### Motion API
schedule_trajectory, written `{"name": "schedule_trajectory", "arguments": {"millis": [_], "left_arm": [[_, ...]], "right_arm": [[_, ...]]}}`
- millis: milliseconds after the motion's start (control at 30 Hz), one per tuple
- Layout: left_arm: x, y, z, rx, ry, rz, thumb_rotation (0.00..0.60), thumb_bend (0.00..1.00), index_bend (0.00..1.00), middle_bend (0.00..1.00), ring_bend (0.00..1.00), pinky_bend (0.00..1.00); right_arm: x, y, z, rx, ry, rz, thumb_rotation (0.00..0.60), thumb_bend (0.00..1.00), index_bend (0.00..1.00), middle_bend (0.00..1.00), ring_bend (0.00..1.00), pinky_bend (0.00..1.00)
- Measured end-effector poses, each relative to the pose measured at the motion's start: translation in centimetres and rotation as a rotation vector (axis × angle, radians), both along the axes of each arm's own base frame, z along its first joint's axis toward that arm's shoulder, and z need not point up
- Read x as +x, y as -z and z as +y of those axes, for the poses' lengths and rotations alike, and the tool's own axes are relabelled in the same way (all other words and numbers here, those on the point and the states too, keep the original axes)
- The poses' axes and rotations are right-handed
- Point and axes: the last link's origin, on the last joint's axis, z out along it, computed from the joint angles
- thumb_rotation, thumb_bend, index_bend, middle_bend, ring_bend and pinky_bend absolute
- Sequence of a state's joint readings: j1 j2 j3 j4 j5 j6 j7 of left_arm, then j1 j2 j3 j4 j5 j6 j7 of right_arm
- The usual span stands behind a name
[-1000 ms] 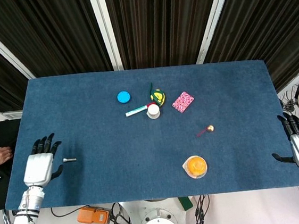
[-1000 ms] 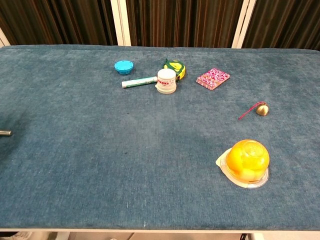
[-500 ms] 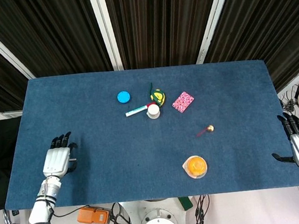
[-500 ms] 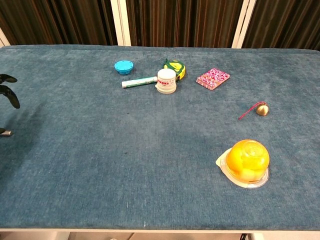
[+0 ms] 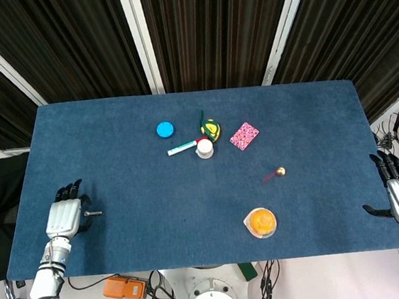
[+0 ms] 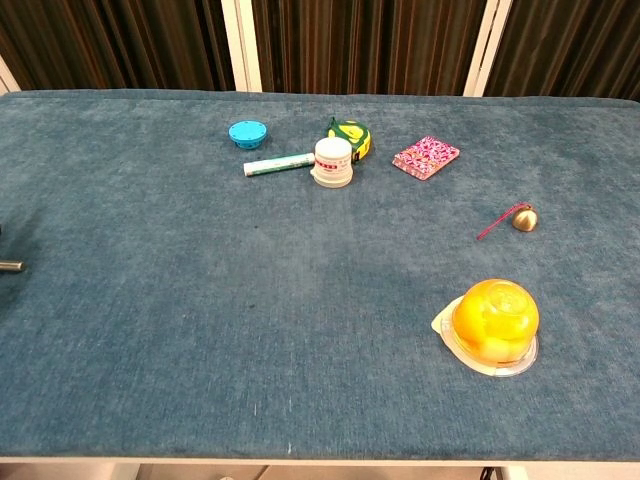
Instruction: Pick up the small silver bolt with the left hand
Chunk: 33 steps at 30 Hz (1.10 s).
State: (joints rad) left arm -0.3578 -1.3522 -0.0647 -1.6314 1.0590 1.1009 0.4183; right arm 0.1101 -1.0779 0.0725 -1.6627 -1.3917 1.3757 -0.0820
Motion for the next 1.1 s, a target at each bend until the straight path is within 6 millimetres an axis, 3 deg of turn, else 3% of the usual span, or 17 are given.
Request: {"name": "schedule_trajectory", "arguments": {"millis": [1100], "left_arm": [[-1.5, 1.3, 0.7, -0.016, -0.022, -0.023, 0.6, 0.33, 0.51, 0.07, 0.0, 0.07]], "right_arm": [[-0.1, 0.0, 0.0, -0.002, 0.009, -0.001, 0.6, 0.16, 0.06, 0.07, 0.07, 0.17]]}}
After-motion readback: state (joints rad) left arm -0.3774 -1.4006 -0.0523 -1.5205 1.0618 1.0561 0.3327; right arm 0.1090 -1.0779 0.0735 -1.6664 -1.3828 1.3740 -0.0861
